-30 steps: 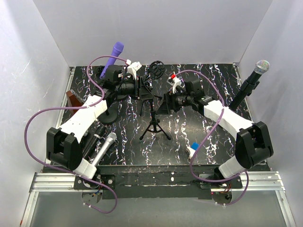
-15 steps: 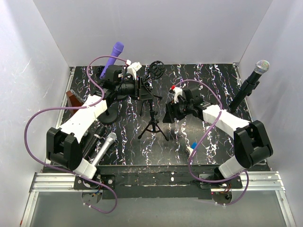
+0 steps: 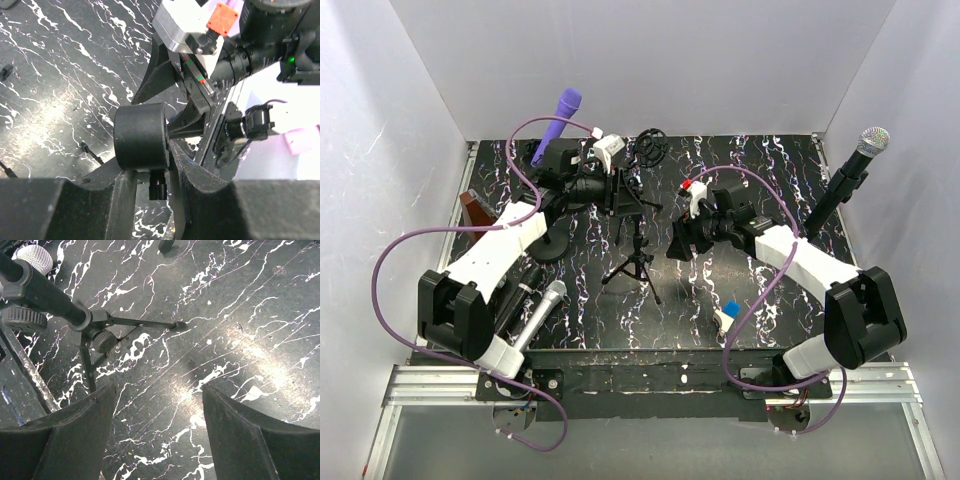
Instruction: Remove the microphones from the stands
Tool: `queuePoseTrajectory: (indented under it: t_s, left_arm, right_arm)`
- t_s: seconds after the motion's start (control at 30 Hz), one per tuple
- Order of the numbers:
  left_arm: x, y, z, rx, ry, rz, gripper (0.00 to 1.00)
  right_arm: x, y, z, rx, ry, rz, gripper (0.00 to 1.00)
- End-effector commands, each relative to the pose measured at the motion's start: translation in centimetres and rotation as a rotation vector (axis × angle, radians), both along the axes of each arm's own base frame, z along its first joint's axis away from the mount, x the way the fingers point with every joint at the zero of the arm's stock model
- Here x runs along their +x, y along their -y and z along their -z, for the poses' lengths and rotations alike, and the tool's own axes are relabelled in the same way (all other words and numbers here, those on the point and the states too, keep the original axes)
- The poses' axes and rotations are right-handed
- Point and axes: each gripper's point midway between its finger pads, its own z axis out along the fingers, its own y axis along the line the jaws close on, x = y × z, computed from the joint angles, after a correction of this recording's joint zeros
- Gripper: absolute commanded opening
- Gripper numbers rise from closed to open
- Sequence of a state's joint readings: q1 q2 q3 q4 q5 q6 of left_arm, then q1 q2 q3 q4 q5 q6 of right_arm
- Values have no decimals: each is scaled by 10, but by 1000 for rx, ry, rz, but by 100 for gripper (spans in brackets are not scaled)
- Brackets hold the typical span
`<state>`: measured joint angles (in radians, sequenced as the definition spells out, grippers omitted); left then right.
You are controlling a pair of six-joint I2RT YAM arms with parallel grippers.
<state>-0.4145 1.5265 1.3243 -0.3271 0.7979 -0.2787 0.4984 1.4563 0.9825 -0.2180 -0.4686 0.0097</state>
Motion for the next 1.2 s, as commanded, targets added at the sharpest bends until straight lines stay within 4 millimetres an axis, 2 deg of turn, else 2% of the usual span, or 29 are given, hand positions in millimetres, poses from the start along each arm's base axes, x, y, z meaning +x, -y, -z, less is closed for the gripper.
queuePoseTrajectory:
  t_s: [0.0, 0.23, 0.27, 0.33, 0.37, 0.4, 0.47, 0.57, 0.73, 0.83, 0.97, 1.03, 1.17]
  left_arm:
    - [-17, -1, -30, 17, 284, 125, 0]
    - [-28, -5, -20, 72, 376, 177, 0]
    - [-30, -6, -20, 78, 384, 180, 8]
    - [-31, -9, -17, 101, 385, 185, 38]
    - [-32, -11, -18, 115, 392, 187, 60]
    - [-33, -14, -18, 132, 392, 183, 73]
    - [-37, -21, -17, 163, 407, 175, 87]
    - [-43, -30, -21, 190, 425, 152, 93]
    - [-51, -44, -42, 214, 443, 76, 95]
    - [-50, -55, -47, 254, 454, 22, 95]
    - [-48, -67, -63, 271, 481, -55, 96]
    - [-45, -75, -74, 265, 500, -94, 96]
    - [-32, -93, -87, 299, 537, -180, 97]
  right_arm:
    - [4, 2, -15, 7, 96, -27, 77]
    - [-2, 7, -14, -8, 113, -42, 77]
    - [-3, 8, -14, -10, 115, -41, 77]
    - [-5, 9, -13, -13, 115, -43, 77]
    - [-6, 10, -13, -13, 113, -44, 77]
    - [-8, 9, -13, -12, 113, -45, 77]
    - [-9, 9, -17, 0, 119, -56, 77]
    - [-18, -2, -37, 74, 126, -119, 77]
    - [-30, -27, -85, 233, 138, -234, 77]
    - [-33, -44, -104, 272, 171, -281, 76]
    - [-31, -70, -121, 300, 214, -312, 78]
    - [-29, -82, -126, 312, 221, -324, 83]
    - [-20, -103, -125, 317, 209, -332, 86]
